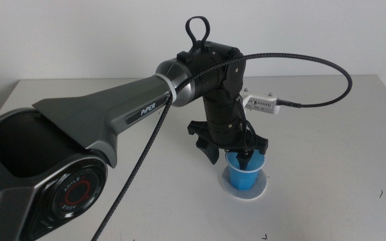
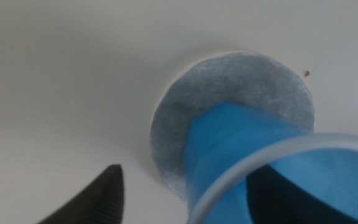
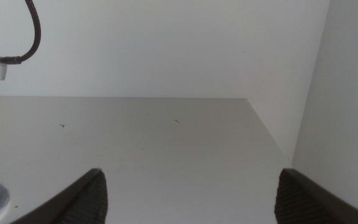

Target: Place an empty cup on a cup mat.

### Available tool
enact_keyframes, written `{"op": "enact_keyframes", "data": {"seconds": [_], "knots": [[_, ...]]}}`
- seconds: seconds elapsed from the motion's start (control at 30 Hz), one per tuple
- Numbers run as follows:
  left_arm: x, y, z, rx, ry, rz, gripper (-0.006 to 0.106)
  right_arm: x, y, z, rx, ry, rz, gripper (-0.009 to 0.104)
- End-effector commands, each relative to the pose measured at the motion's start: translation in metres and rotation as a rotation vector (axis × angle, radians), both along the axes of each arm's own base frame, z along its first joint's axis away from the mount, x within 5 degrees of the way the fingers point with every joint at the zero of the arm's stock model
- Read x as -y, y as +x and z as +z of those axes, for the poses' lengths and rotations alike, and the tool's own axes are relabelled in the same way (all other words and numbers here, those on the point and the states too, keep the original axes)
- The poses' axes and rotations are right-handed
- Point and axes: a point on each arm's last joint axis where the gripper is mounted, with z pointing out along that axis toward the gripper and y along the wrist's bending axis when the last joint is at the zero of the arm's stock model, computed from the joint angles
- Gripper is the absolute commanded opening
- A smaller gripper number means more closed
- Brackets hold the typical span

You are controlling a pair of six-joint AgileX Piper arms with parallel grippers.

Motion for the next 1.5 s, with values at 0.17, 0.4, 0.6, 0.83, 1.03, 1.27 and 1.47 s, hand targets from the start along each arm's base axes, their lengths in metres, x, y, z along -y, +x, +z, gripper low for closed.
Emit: {"op": "enact_keyframes", "data": {"seconds": [0.17,0.4,0.6,0.83,1.03,1.27,1.47], "knots": [[-0.012,-0.014,0.069,0.079,-0.056,-0.101,0.105,0.0,-0.002,0.012,0.107,-0.024,0.004,0.094],[-0.03,-0.03,0.13,0.224,-0.097,-0.135,0.105,0.0,-0.002,0.012,0.107,-0.024,0.004,0.094],[-0.071,-0.05,0.201,0.47,-0.034,-0.056,0.105,0.0,-0.002,0.012,0.107,-0.024,0.004,0.094],[-0.117,-0.077,0.263,0.724,0.055,0.006,0.105,0.0,-0.002,0.012,0.107,-0.024,0.004,0.094],[-0.145,-0.103,0.299,0.84,0.05,0.035,0.105,0.0,-0.002,0.012,0.107,-0.024,0.004,0.094],[-0.193,-0.15,0.325,0.946,0.071,0.084,0.105,0.0,-0.002,0.012,0.107,-0.024,0.004,0.094],[-0.237,-0.174,0.309,0.952,0.103,0.209,0.105,0.0,-0.002,0.012,0.107,-0.024,0.004,0.094]]}}
